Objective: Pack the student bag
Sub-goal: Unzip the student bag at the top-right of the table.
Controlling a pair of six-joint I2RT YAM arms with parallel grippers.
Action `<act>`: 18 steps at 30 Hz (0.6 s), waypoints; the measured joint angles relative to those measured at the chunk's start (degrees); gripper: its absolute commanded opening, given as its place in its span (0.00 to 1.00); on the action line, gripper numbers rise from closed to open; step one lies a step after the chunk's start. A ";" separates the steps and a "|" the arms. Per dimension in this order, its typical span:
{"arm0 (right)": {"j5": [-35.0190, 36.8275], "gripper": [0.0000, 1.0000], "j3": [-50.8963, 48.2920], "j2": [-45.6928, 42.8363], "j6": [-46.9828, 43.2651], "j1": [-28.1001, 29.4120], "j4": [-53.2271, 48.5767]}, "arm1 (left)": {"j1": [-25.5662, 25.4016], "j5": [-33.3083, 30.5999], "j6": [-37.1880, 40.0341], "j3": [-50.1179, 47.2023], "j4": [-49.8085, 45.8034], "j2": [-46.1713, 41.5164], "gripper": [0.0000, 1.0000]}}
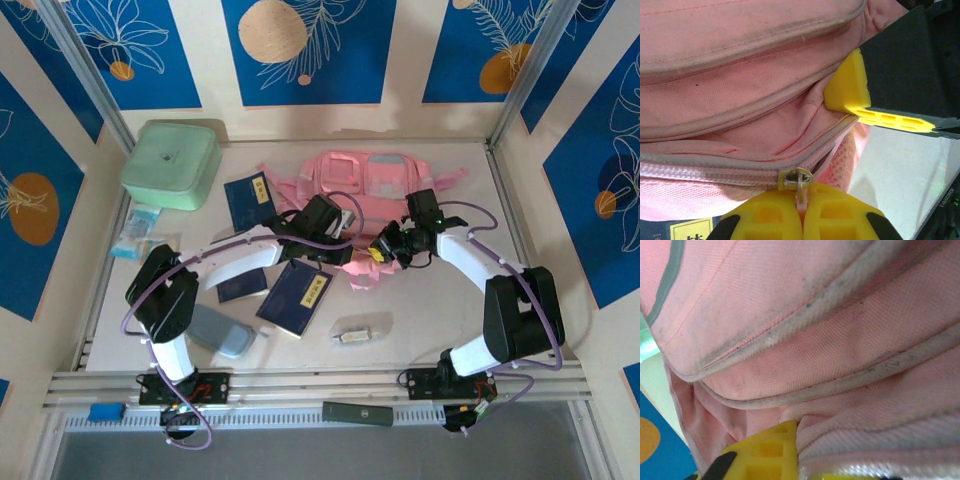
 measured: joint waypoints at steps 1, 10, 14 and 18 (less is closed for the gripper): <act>0.15 0.00 0.15 -0.24 -0.46 -0.15 -0.39 | 0.00 -0.02 0.26 0.04 -0.02 0.00 0.00; 0.35 0.00 0.11 -7.15 -6.78 -5.20 -5.03 | 2.12 0.11 0.98 -0.90 0.31 -2.05 0.00; -0.31 0.00 -0.22 -11.65 -10.29 -10.25 -7.43 | 6.93 1.57 1.09 -3.30 1.46 -4.02 0.00; -1.03 0.00 -0.24 -12.81 -13.09 -12.31 -9.75 | 10.16 3.15 1.62 -5.09 2.34 -4.00 0.00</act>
